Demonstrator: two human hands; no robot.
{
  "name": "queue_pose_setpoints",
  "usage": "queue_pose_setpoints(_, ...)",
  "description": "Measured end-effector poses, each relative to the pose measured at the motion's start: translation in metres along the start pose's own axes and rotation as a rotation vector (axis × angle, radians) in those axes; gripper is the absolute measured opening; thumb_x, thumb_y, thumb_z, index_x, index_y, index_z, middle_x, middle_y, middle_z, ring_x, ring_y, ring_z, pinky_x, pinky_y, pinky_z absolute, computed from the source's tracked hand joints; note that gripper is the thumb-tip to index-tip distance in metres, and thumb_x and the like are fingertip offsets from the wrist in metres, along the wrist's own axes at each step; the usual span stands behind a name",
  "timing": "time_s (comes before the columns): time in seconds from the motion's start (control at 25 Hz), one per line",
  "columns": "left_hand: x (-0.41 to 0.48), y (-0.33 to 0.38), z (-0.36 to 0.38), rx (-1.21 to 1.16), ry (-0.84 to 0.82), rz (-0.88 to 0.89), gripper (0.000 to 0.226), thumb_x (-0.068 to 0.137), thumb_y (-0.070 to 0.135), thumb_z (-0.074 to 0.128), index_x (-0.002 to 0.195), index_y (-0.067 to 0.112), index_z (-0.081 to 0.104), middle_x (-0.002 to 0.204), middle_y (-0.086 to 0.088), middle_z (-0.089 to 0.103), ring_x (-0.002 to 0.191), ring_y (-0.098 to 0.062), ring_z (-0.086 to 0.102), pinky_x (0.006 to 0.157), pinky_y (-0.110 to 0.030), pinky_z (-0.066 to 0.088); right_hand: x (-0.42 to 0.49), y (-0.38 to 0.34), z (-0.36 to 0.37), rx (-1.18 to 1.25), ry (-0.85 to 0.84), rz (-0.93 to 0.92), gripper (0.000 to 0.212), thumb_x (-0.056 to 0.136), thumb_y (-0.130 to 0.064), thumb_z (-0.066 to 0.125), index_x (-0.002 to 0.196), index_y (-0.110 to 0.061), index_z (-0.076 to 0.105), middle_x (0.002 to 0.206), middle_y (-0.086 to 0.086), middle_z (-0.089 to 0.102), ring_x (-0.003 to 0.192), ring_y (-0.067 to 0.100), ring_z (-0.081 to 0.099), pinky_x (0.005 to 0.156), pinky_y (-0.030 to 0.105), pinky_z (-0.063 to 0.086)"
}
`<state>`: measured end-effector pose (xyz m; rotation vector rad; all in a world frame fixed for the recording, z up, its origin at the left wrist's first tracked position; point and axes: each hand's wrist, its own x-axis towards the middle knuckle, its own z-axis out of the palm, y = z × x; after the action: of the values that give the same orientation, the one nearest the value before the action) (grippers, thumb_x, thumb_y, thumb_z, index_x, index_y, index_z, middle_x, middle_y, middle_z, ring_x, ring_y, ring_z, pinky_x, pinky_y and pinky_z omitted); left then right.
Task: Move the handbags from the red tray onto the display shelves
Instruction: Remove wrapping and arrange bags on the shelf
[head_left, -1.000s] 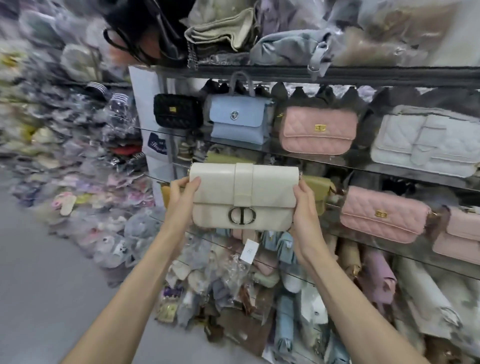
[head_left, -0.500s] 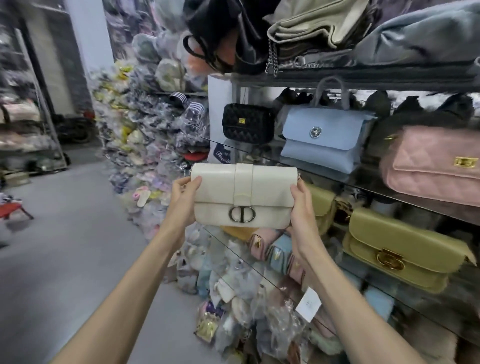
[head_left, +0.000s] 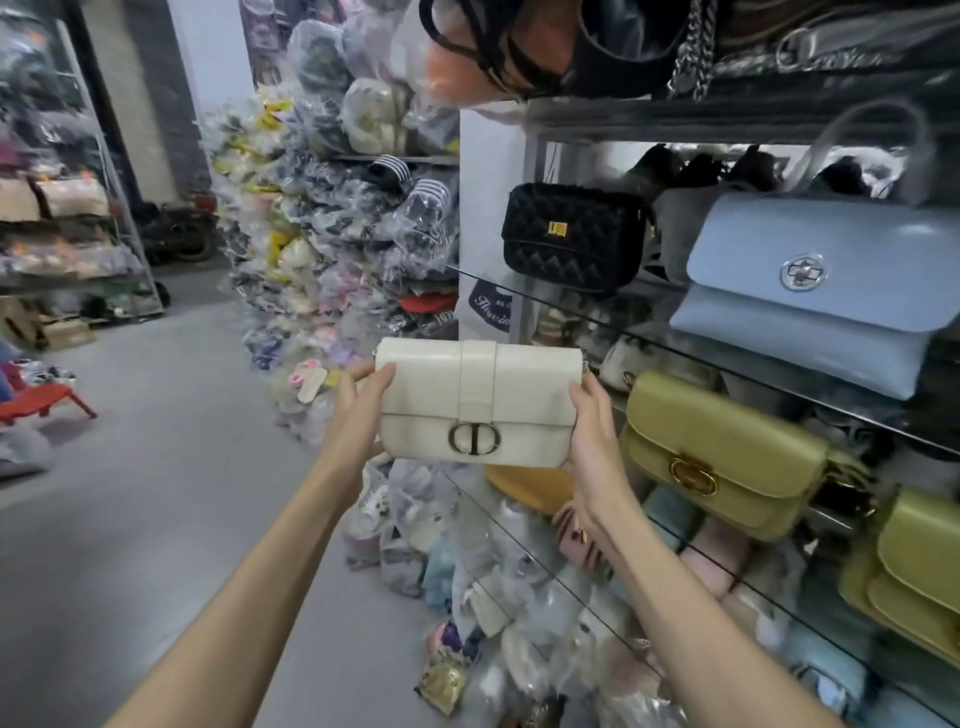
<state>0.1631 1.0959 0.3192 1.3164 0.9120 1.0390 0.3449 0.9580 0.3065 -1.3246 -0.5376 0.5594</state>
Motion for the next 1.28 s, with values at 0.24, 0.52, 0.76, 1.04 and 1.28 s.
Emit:
queue_pose_setpoints(0.24,0.104,-0.001,-0.009,0.029,-0.151,-0.006,0.039,0.100,0.051,0.050,0.132,0.029,0.044,0.133,0.000,0.053,0.111,-0.018,0.057,0.080,-0.040,0.054,0.059,0.013,0.056,0.007,0.134,-0.009,0.047,0.104,-0.050,0.042,0.151,-0.047,0.034,0.139,-0.013,0.051,0.126,0.014,0.052,0.109,0.050,0.046)
queue_pose_setpoints(0.52,0.182,-0.031,0.025,0.059,-0.347,-0.092,0.049,0.097,0.055,0.052,0.137,0.029,0.043,0.133,0.005,0.054,0.119,-0.019,0.057,0.095,-0.049,0.054,0.108,0.034,0.063,-0.001,0.302,0.007,0.053,0.098,-0.052,0.045,0.150,-0.047,0.035,0.143,-0.011,0.053,0.127,0.014,0.053,0.111,0.051,0.044)
queue_pose_setpoints(0.76,0.236,-0.050,0.087,0.069,-0.442,-0.141,0.033,0.100,0.046,0.052,0.130,0.035,0.043,0.132,0.002,0.051,0.112,-0.015,0.054,0.098,-0.045,0.051,0.161,0.049,0.045,-0.003,0.415,0.007,0.058,0.099,-0.053,0.045,0.155,-0.044,0.031,0.148,-0.010,0.051,0.133,0.015,0.050,0.115,0.050,0.041)
queue_pose_setpoints(1.04,0.293,-0.074,0.139,0.081,-0.596,-0.163,0.037,0.101,0.045,0.050,0.135,0.033,0.044,0.136,0.001,0.055,0.117,-0.016,0.055,0.103,-0.044,0.047,0.200,0.070,0.035,0.016,0.523,0.023,0.083,0.068,-0.073,0.050,0.147,-0.054,0.038,0.149,-0.019,0.052,0.137,0.011,0.049,0.118,0.049,0.037)
queue_pose_setpoints(1.28,0.317,-0.098,0.152,0.093,-0.713,-0.126,0.041,0.105,0.045,0.044,0.143,0.029,0.039,0.132,0.002,0.056,0.103,-0.003,0.056,0.079,-0.029,0.047,0.202,0.088,0.044,-0.034,0.649,0.025,0.084,0.070,-0.069,0.049,0.151,-0.050,0.036,0.152,-0.019,0.049,0.139,0.010,0.047,0.119,0.047,0.037)
